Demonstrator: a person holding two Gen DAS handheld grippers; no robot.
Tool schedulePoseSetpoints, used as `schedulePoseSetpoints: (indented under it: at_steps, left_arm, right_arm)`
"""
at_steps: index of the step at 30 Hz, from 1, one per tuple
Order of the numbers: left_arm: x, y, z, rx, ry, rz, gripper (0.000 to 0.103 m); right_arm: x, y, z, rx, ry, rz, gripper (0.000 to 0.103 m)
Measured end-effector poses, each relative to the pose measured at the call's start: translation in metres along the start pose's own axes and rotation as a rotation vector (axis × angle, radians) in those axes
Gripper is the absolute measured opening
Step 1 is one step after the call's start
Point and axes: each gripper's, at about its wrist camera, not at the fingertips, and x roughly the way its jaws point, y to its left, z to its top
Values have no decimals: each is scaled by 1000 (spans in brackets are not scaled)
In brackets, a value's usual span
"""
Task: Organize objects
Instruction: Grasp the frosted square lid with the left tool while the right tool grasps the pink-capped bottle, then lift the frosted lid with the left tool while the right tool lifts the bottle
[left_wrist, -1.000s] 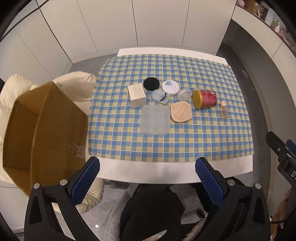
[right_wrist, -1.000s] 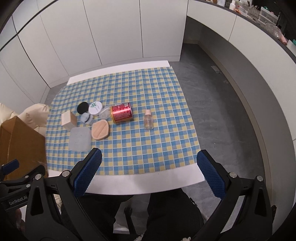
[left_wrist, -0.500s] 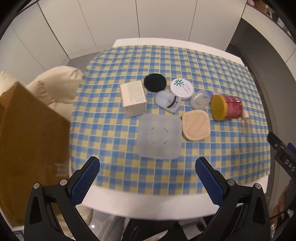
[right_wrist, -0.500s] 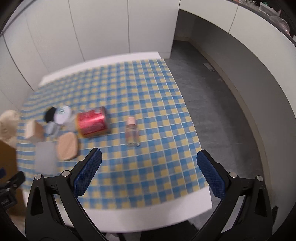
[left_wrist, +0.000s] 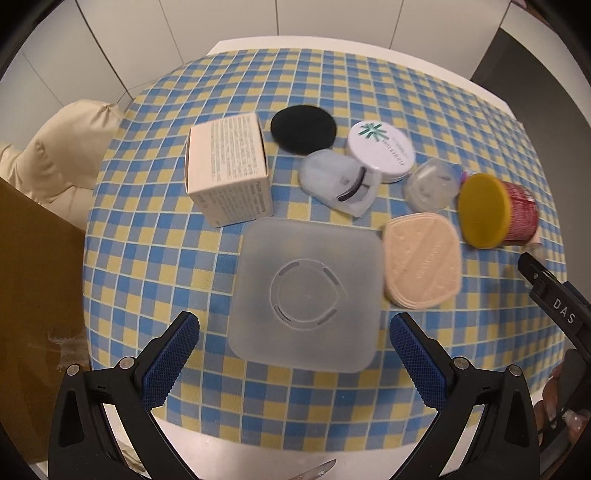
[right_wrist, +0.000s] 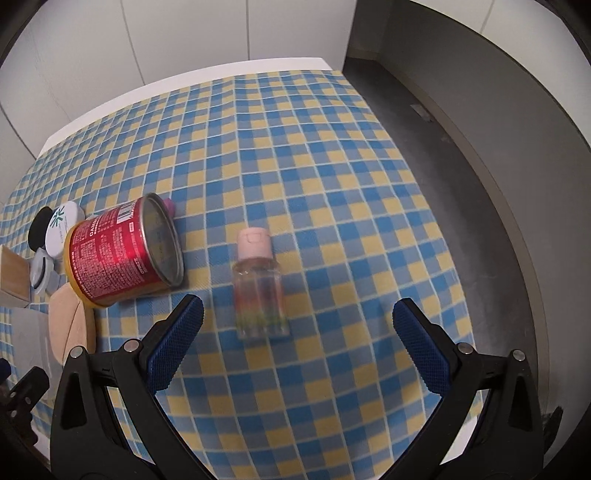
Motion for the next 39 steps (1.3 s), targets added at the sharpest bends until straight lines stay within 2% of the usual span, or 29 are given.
schedulePoseSetpoints:
  at_steps: [3,7,8,22,23,24,25,26,28,29,30,31,36,39]
  left_arm:
    - [11,2,1,-13,0,1,102]
    - [27,7,6,-57,17,-28,102]
    - [29,3,7,-42,8,-3,102]
    - [32,-5,11,-22,-33,-8,102]
    - [33,-5,12,-24,-33,-7,102]
    - [33,-4,12,-27,-34,-7,102]
    - [34,-4,12,-32,-34,-6,102]
    - [34,-3,11,-35,-36,-5,102]
    - [33,-4,10,-41,-39,-1,102]
    - [33,-6,10,-39,-42,1,101]
    - [31,-6,10,-37,-47,0,96]
    - [27,-8,9,-33,-64,-1,85]
    - [25,-13,9,-45,-77,6,83]
    - [24,-13,10,-48,-78,9,83]
  right_arm:
    - [13,16,-5,-15,25,-1,103]
    - [19,16,-14,18,1,76,103]
    - [18,14,-17,6,-11,73,103]
    - [21,11,-28,-20,-36,90,102]
    - [21,9,-30,-24,-41,91,100]
    - [19,10,-30,-32,-53,94,92]
    - [14,11,-31,-45,-68,98,79]
    - [11,14,-32,-63,-81,104,71]
    - [5,23,-34,-109,-105,117,40]
    - [3,27,-37,-130,-114,117,35]
    - [1,32,-40,-148,-122,116,28]
    - [-2,38,-43,-163,-128,107,29]
    - [-18,50,-63,-169,-136,112,28]
    - [-13,48,-65,-154,-131,119,28]
